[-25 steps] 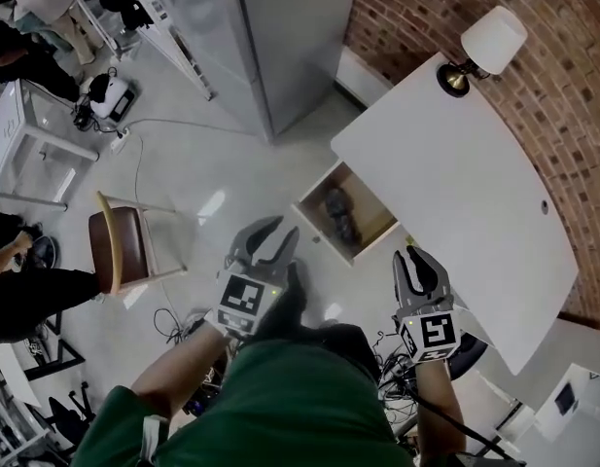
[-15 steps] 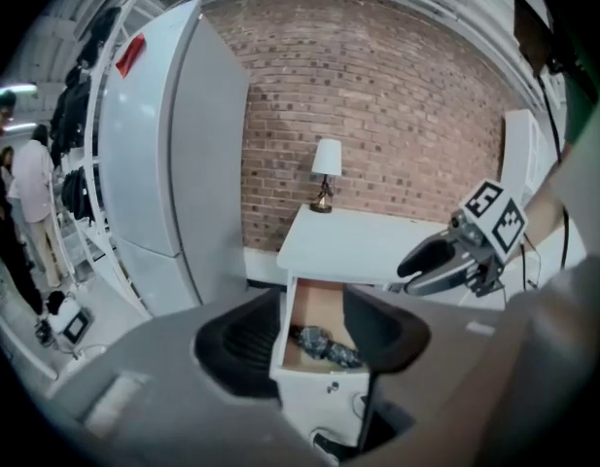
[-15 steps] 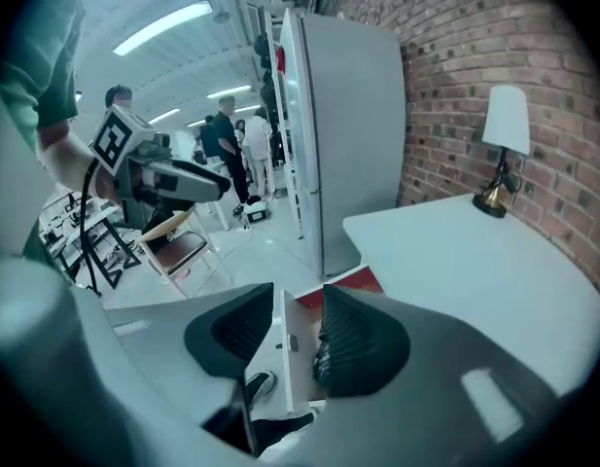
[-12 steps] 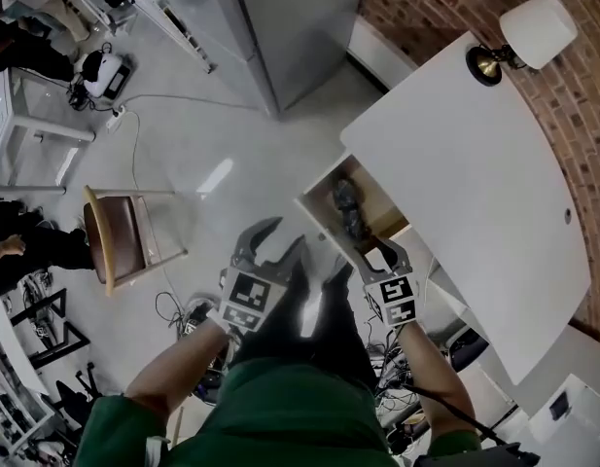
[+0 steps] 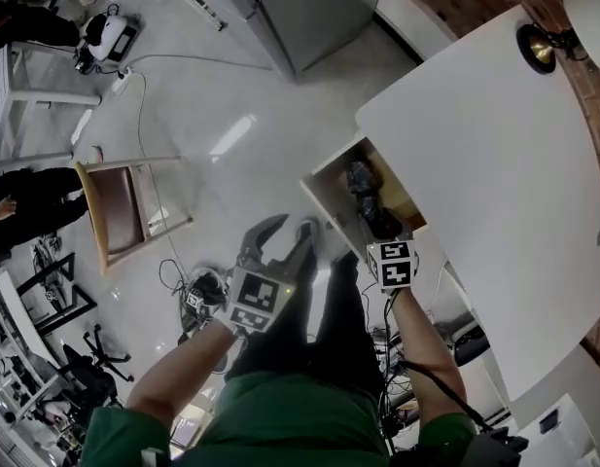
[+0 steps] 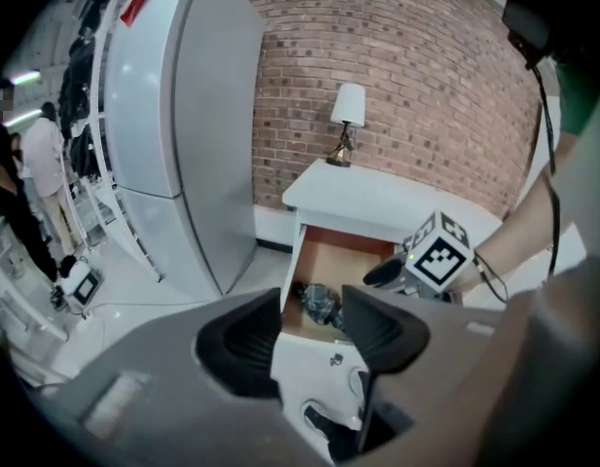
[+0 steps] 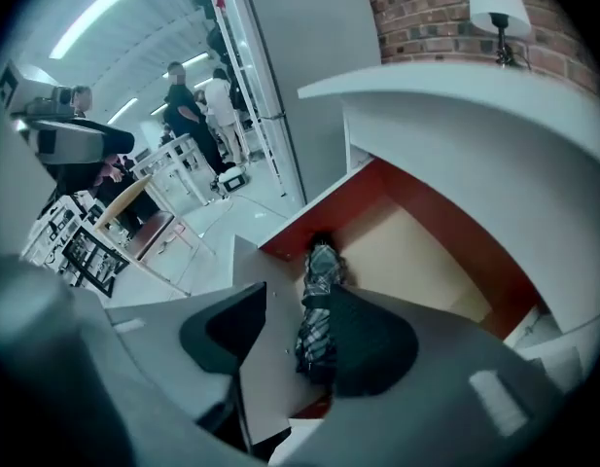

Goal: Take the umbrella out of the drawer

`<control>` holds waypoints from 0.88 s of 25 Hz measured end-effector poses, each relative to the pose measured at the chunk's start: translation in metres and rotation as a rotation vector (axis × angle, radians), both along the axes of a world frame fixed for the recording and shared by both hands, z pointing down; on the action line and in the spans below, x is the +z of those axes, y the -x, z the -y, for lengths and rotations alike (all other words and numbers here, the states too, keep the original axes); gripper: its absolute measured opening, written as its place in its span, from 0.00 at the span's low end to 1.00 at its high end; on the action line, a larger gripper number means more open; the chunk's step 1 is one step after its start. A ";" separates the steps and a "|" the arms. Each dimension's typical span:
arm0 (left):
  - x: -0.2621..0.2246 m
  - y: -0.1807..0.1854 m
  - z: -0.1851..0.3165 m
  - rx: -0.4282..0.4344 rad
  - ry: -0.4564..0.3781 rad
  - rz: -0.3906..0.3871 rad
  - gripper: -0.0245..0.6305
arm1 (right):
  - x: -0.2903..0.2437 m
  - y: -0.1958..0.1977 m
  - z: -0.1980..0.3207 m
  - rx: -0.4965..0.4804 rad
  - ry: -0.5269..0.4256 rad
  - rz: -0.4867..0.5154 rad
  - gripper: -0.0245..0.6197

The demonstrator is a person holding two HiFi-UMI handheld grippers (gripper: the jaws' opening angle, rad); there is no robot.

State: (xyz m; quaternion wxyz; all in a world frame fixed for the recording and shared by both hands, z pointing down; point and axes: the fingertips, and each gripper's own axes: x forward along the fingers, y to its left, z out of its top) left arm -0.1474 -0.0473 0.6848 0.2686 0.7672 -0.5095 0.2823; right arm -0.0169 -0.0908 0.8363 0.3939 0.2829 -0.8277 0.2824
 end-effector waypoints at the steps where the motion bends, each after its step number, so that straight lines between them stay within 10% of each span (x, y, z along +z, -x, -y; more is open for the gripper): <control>1: 0.008 -0.001 0.000 0.000 0.010 0.001 0.34 | 0.012 0.001 0.002 0.001 0.015 -0.005 0.34; 22: 0.077 0.027 -0.032 -0.059 0.143 -0.009 0.32 | 0.174 0.024 0.020 0.032 0.190 -0.255 0.48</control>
